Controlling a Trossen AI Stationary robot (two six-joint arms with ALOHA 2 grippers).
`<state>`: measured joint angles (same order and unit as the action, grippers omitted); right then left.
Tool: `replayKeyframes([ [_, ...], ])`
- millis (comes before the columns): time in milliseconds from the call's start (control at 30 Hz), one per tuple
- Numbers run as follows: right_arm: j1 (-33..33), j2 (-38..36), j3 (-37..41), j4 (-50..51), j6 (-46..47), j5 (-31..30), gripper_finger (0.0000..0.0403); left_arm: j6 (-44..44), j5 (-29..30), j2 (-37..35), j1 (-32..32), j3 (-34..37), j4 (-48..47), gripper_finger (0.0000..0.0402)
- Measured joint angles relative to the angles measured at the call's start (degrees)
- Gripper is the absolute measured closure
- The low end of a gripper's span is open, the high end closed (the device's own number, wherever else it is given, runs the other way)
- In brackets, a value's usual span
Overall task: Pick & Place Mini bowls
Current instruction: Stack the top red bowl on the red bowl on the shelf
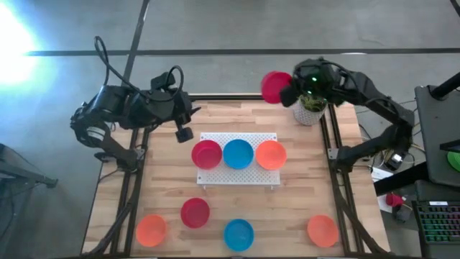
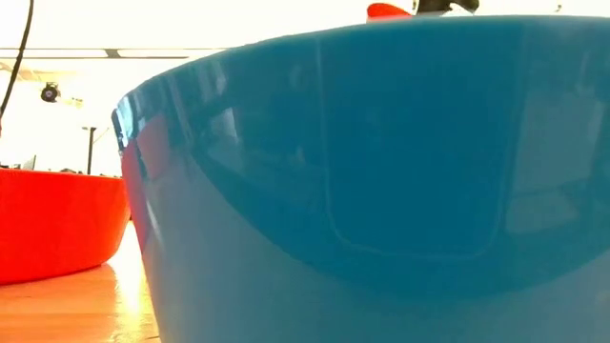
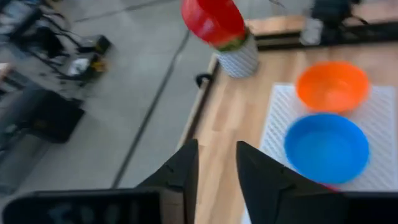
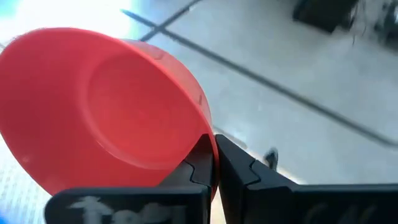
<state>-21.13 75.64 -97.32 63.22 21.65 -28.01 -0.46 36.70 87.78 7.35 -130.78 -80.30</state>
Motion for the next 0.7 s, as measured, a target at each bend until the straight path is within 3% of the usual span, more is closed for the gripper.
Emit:
replayKeyframes([
  [267,3.18,10.48,-10.68,-7.38,-9.43,-2.79,0.0395,2.68,12.54,3.66,-0.11,0.0,4.42,0.0282],
  [367,4.85,14.3,-14.45,-7.4,-12.06,-6.39,0.0395,4.53,16.75,5.34,-0.11,0.0,6.68,0.0282],
  [700,9.98,20.21,-20.98,-9.61,-19.1,-9.7,0.0394,7.1,18.03,8.97,-1.31,0.0,13.4,0.0282],
])
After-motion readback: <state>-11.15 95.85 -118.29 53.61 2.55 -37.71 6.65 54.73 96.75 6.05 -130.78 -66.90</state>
